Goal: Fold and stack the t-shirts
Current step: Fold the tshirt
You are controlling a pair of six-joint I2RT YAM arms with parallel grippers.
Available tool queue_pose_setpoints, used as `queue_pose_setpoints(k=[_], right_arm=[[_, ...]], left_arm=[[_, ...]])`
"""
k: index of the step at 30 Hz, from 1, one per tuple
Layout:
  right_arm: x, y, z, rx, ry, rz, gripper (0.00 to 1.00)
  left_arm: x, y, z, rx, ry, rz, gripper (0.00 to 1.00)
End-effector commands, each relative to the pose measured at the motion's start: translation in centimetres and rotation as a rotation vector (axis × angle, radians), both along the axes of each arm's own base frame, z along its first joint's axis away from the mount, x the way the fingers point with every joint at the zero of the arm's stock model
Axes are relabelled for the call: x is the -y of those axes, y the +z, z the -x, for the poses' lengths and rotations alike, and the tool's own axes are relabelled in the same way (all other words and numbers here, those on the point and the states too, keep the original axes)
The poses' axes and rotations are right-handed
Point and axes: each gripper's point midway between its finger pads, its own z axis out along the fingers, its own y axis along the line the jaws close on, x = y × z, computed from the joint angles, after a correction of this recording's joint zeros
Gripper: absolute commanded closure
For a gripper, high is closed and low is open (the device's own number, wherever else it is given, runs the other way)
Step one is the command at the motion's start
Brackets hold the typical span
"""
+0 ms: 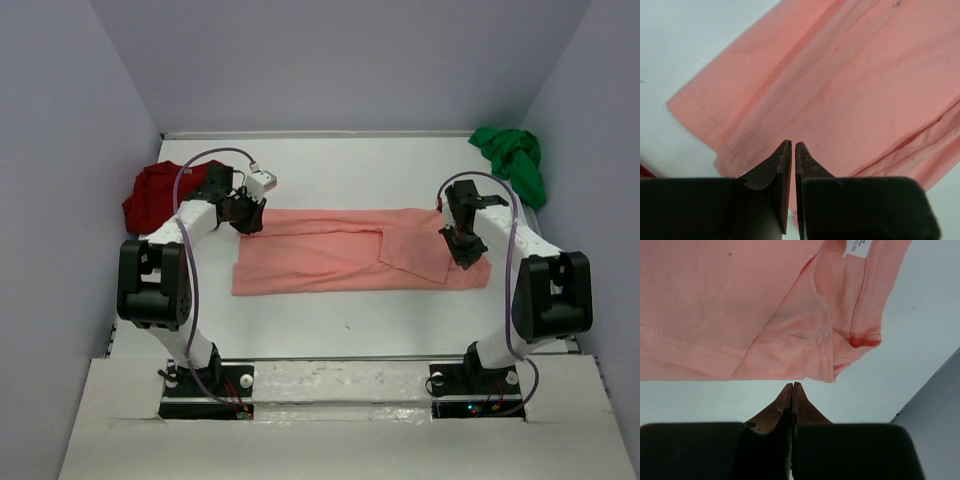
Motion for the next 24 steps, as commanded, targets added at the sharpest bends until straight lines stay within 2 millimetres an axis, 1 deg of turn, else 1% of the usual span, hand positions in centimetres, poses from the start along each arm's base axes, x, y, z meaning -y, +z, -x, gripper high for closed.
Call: queue_pose_setpoints(k=[1,2,5,9,13,16,24], right_arm=[[-0.1,0.2,-2.3,0.05,-0.033,0.0,1.0],[-0.4,0.0,-2.3,0.042,-0.03,-0.012,1.0],[-0.6,-0.5,-2.6,0.023,-0.03,-0.018,1.0],[-0.7,-0.8,-2.6,0.012,-0.028,-0.022,1.0],[-0.5,-1.1,-2.2,0.001,-0.024,-0.014,1.0],[-0.3,-1.4,-1.8,-0.012,-0.023,-0.004,1.0],[-0.2,-2.0,-1.4,-0.036,-0.017,0.001,1.0]], left_arm=[[1.3,1.8,-1.1,0.055,-0.061,0.0,0.83],[1.5,1.7,-1.1,0.055,-0.069,-0.002,0.87],[1.5,1.0,-1.4,0.053,-0.066,-0.025,0.87],[1.2,0.4,-2.1,0.064,-0.034,-0.041,0.87],[1.0,0.6,-3.1,0.088,-0.008,-0.05,0.89],[0.8,-0.5,-3.8,0.064,0.011,-0.066,0.94],[0.3,-3.1,-5.0,0.028,0.057,-0.097,0.94]])
